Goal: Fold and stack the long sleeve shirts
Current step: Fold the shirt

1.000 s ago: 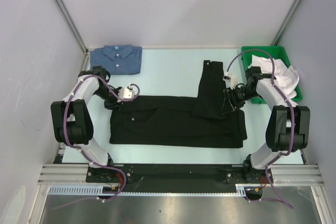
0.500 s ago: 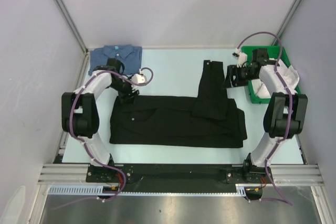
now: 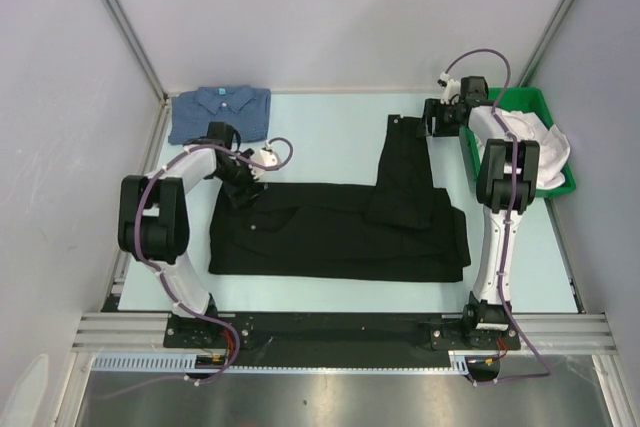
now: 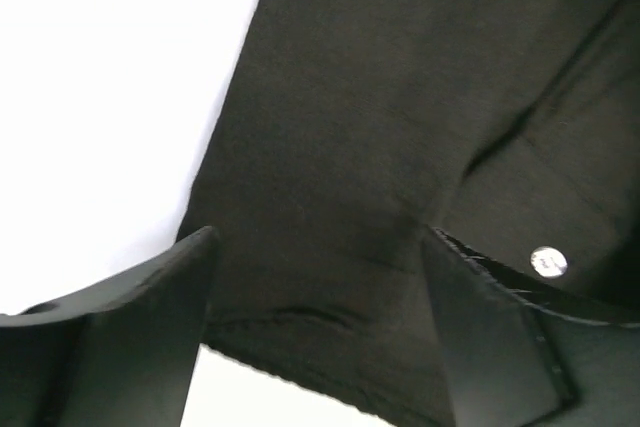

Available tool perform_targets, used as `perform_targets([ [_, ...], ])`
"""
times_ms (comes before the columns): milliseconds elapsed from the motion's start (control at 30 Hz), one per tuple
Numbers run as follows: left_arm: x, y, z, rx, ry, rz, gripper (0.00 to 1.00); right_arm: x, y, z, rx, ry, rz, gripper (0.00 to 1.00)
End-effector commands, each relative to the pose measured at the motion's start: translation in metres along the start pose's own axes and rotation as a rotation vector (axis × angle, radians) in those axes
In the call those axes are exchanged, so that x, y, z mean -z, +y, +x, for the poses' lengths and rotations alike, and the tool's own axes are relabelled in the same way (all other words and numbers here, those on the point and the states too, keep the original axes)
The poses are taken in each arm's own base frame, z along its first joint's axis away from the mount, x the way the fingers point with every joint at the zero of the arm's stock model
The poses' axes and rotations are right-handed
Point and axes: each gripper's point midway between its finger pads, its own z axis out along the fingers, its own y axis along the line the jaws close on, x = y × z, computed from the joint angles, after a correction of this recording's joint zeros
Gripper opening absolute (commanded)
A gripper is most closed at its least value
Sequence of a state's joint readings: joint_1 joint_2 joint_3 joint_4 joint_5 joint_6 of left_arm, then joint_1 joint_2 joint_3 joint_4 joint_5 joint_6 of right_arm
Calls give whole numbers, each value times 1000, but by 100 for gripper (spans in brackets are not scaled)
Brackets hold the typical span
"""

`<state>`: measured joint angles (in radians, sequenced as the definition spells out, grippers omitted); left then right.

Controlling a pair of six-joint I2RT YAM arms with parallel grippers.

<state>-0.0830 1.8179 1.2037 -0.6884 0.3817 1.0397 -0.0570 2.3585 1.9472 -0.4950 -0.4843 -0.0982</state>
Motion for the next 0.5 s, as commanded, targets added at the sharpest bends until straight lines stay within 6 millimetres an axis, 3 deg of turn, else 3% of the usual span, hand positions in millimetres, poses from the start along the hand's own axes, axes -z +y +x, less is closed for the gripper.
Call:
perform_targets([
  [0,49,14,-54,-109,-150,-74,89,-22,0,-43,48,-117,30,67],
  [33,57,19,-62,-109,-171,-93,99,-27,0,-40,54,-107,30,66],
  [167,89,48,-98,-139,-253,-201,99,-49,-1,-25,69,-44,28,64],
  [200,94,54,-100,-125,-260,-231,99,-52,-3,-18,72,-27,31,60],
  [233,98,59,-103,-124,-274,-253,99,-60,11,-9,101,4,18,59],
  [333,115,78,-114,-103,-319,-340,99,-63,14,7,101,56,15,53],
  [367,123,85,-121,-99,-340,-370,99,-63,17,10,102,65,0,48],
  [400,127,88,-123,-60,-356,-379,99,-62,18,12,104,73,-6,31],
  [467,139,94,-135,-40,-399,-388,99,-56,24,6,106,61,-41,7],
])
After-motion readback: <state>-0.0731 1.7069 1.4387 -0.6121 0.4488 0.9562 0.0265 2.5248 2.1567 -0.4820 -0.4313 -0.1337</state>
